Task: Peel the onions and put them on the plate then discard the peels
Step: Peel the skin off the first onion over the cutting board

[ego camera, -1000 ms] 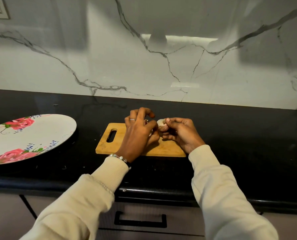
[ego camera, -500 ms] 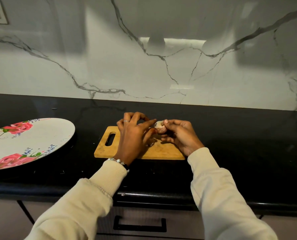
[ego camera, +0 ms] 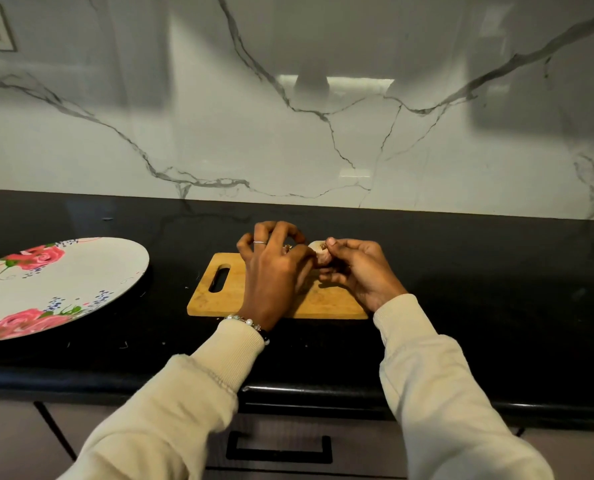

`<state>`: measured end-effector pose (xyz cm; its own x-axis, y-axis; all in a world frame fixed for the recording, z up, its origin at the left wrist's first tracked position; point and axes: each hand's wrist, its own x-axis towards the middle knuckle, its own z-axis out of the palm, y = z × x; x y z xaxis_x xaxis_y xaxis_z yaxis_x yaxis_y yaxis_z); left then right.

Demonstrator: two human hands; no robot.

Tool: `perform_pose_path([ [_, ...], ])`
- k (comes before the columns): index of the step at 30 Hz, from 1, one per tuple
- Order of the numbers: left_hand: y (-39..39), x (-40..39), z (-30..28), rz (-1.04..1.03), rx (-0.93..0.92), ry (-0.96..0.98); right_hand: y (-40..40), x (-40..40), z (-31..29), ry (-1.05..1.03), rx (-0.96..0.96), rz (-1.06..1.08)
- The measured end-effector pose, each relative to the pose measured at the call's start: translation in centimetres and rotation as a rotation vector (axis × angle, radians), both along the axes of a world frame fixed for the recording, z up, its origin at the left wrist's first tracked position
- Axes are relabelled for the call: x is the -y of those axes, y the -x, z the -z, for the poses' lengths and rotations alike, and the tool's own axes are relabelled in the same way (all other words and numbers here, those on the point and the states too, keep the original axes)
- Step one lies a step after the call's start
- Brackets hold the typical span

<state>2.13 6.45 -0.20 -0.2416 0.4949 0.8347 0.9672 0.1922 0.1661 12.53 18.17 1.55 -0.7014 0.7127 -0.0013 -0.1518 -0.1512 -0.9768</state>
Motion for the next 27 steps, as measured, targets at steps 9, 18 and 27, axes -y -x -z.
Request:
perform_pose_path([
  [9, 0.69, -0.21, 0.00, 0.006, 0.226, -0.100, 0.01, -0.42, 0.09, 0.008, 0.011, 0.014],
  [18, 0.58, -0.29, 0.15, -0.009, 0.147, 0.029, -0.08, -0.67, 0.23, 0.016, 0.039, 0.119],
  [27, 0.50, -0.57, 0.13, 0.034, 0.095, 0.079, 0.10, -0.53, 0.42, -0.019, 0.046, 0.018],
])
